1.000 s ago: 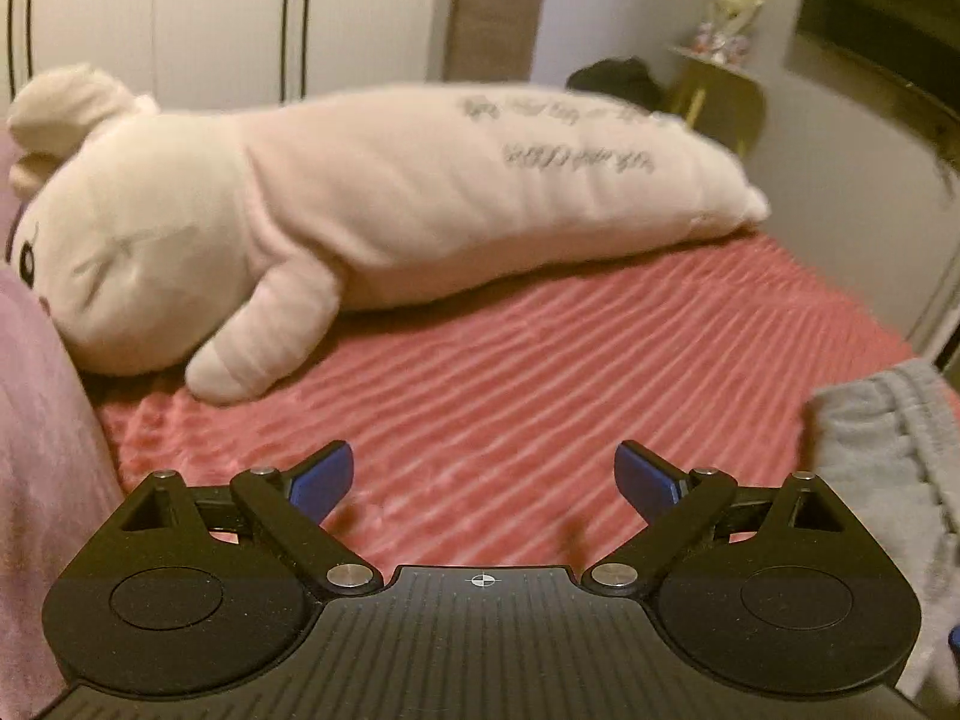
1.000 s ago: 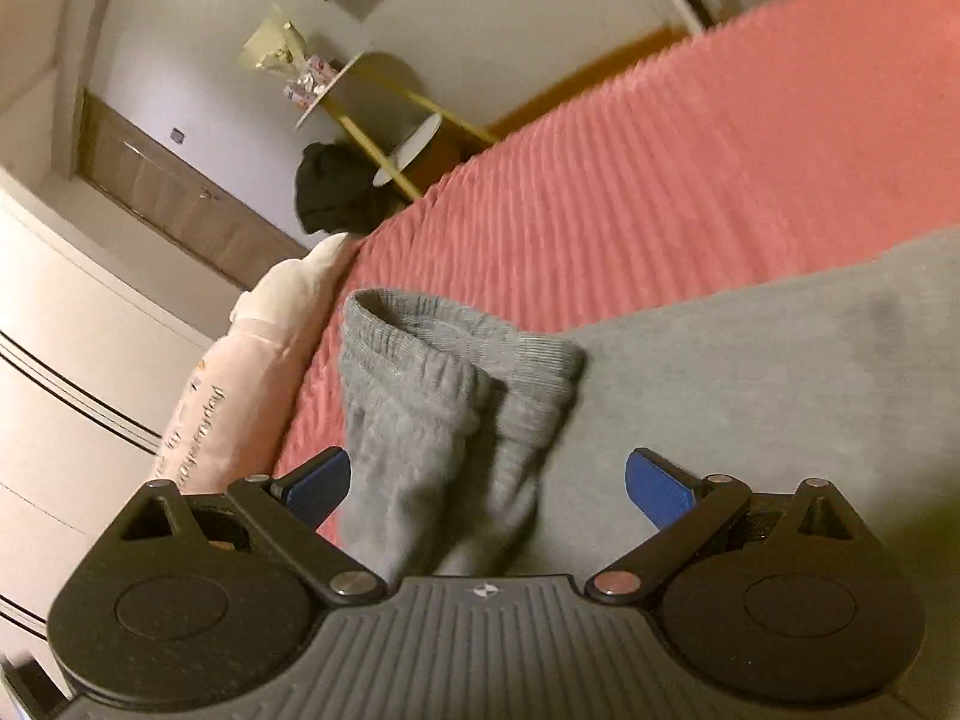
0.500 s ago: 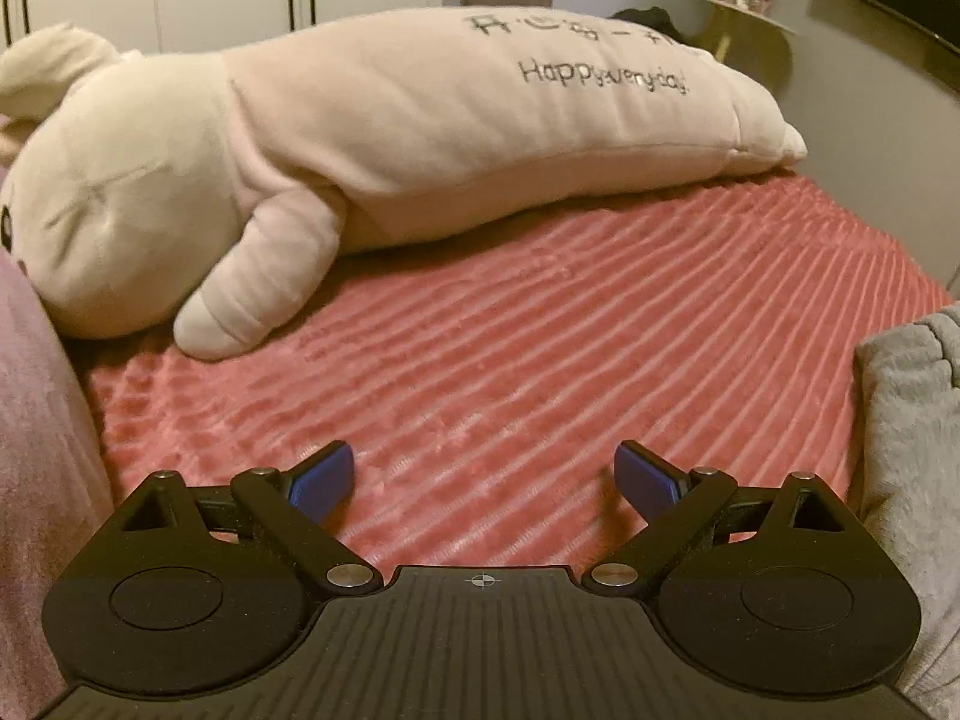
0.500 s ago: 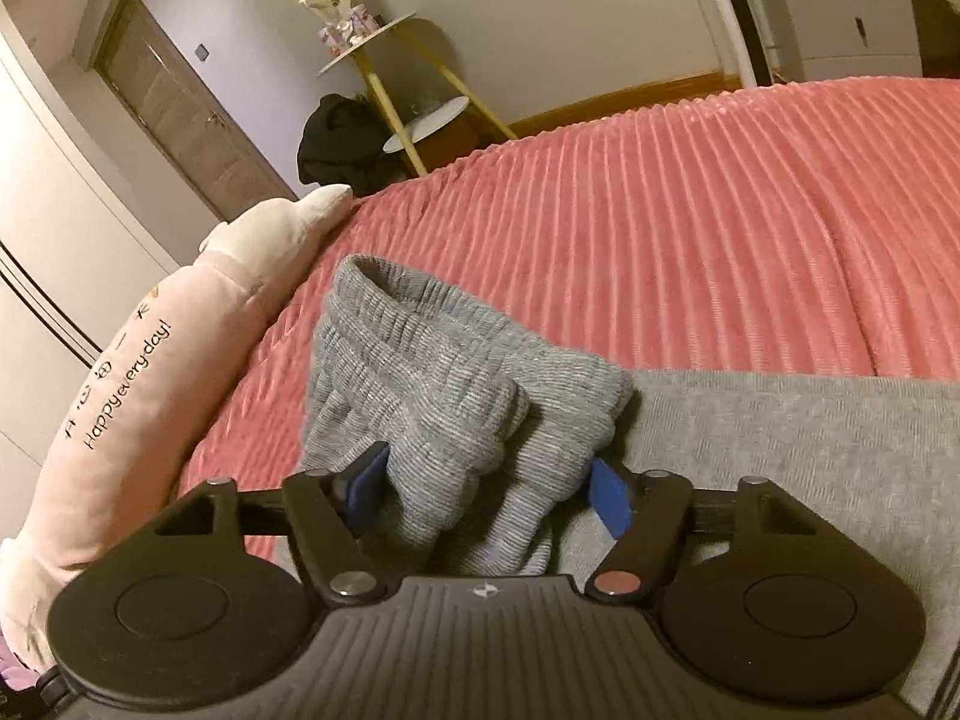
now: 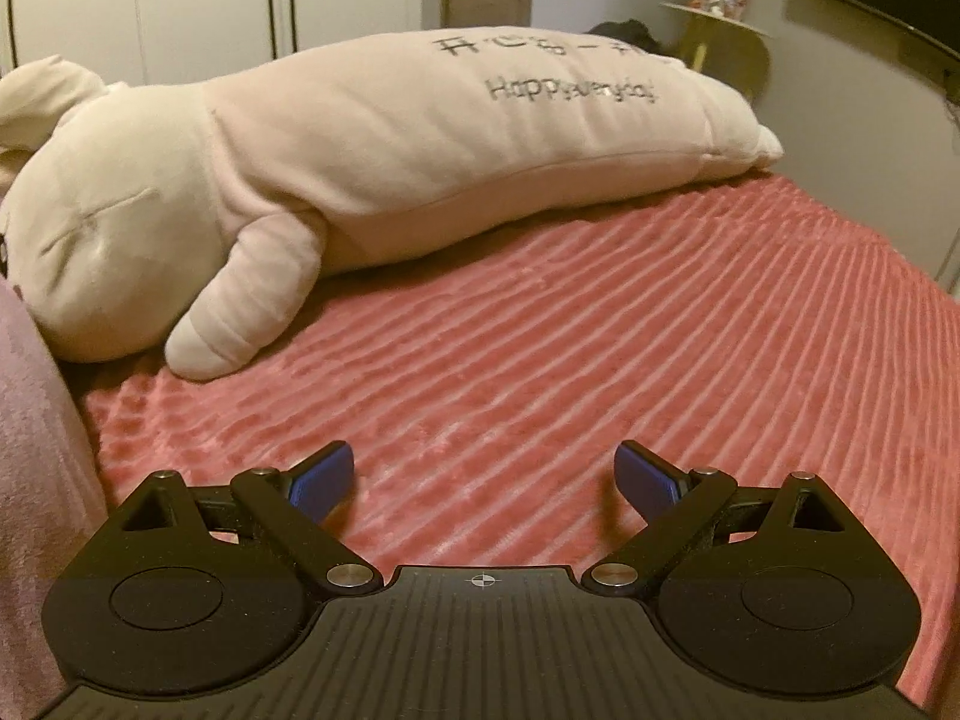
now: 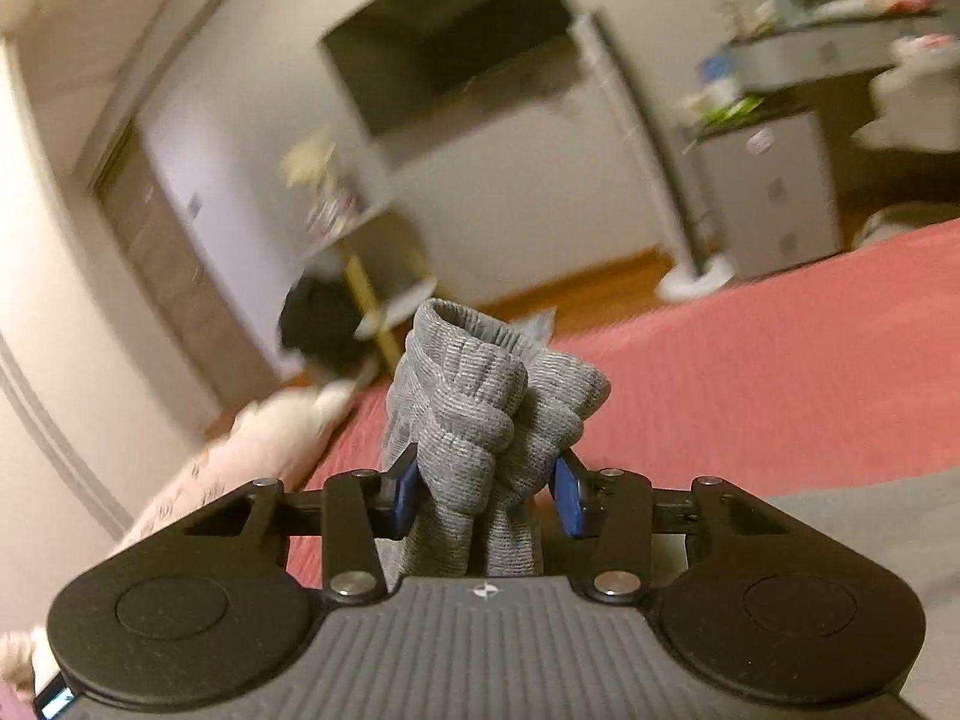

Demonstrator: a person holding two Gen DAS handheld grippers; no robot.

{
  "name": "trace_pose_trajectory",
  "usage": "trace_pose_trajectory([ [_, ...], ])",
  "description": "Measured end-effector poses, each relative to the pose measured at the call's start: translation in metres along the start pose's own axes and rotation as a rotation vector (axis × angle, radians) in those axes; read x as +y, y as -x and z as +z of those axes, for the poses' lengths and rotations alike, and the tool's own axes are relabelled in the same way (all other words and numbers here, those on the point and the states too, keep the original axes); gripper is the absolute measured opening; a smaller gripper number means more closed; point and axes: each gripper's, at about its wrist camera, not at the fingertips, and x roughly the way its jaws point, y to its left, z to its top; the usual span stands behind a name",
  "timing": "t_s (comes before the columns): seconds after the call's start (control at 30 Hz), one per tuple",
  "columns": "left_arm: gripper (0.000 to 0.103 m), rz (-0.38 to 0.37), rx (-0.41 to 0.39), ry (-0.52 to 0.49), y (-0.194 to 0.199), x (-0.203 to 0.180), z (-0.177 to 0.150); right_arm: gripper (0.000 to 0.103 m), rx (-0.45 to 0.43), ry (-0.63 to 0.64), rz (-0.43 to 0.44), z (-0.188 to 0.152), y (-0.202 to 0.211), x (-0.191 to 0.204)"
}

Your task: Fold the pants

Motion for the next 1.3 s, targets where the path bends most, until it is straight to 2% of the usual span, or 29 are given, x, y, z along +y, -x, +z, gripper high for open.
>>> trace_pose_trajectory([
  [0.1,0.097,-0.022,-0.002,-0.015,0.002,-0.003,-0.001,0.044,-0.079,-0.044,-0.124,0.0,0.061,-0.039],
  [0.17,0.097,-0.037,-0.002,-0.03,0.004,-0.007,-0.003,0.044,-0.09,-0.087,-0.228,-0.007,0.093,-0.066],
  [0.23,0.097,-0.055,-0.007,-0.049,0.006,-0.01,-0.005,0.045,-0.063,-0.112,-0.325,-0.021,0.109,-0.093],
  [0.3,0.097,-0.077,-0.014,-0.071,0.01,-0.013,-0.009,0.046,0.017,-0.183,-0.402,-0.04,0.11,-0.126],
  [0.37,0.097,-0.116,-0.027,-0.098,0.017,-0.016,-0.014,0.05,0.085,-0.327,-0.402,-0.058,0.108,-0.162],
  [0.43,0.097,-0.167,-0.044,-0.135,0.025,-0.02,-0.02,0.06,0.098,-0.49,-0.359,-0.077,0.106,-0.188],
  [0.53,0.097,-0.245,-0.063,-0.192,0.039,-0.027,-0.03,0.078,0.08,-0.518,-0.304,-0.08,0.102,-0.193],
  [0.6,0.097,-0.335,-0.051,-0.213,0.05,-0.031,-0.039,0.094,0.058,-0.523,-0.254,-0.075,0.1,-0.195],
  [0.7,0.097,-0.483,-0.073,-0.279,0.074,-0.038,-0.052,0.096,0.044,-0.592,-0.218,-0.083,0.091,-0.206],
  [0.77,0.097,-0.567,-0.097,-0.335,0.089,-0.041,-0.061,0.092,0.037,-0.664,-0.178,-0.088,0.081,-0.211],
  [0.8,0.097,-0.608,-0.106,-0.367,0.097,-0.043,-0.066,0.086,0.031,-0.683,-0.174,-0.09,0.079,-0.212],
  [0.87,0.097,-0.697,-0.114,-0.438,0.113,-0.045,-0.075,0.056,0.049,-0.686,-0.18,-0.088,0.073,-0.213],
  [0.9,0.097,-0.734,-0.13,-0.473,0.122,-0.045,-0.08,0.049,0.057,-0.693,-0.172,-0.089,0.073,-0.213],
  [1.03,0.098,-0.841,-0.199,-0.615,0.157,-0.052,-0.101,0.049,0.036,-0.661,-0.152,-0.088,0.075,-0.207],
  [1.07,0.098,-0.851,-0.205,-0.644,0.162,-0.056,-0.107,0.053,0.042,-0.656,-0.147,-0.087,0.076,-0.206],
  [1.1,0.098,-0.85,-0.205,-0.669,0.165,-0.059,-0.112,0.064,0.048,-0.662,-0.136,-0.088,0.078,-0.205],
  [1.13,0.098,-0.847,-0.202,-0.689,0.168,-0.062,-0.116,0.07,0.055,-0.678,-0.121,-0.088,0.079,-0.207],
  [1.17,0.098,-0.842,-0.197,-0.704,0.169,-0.064,-0.121,0.07,0.065,-0.687,-0.123,-0.088,0.078,-0.207],
  [1.23,0.098,-0.826,-0.186,-0.709,0.169,-0.067,-0.124,0.045,0.078,-0.654,-0.171,-0.083,0.079,-0.202],
  [1.3,0.098,-0.842,-0.17,-0.684,0.171,-0.063,-0.125,0.043,0.065,-0.626,-0.168,-0.073,0.085,-0.192],
])
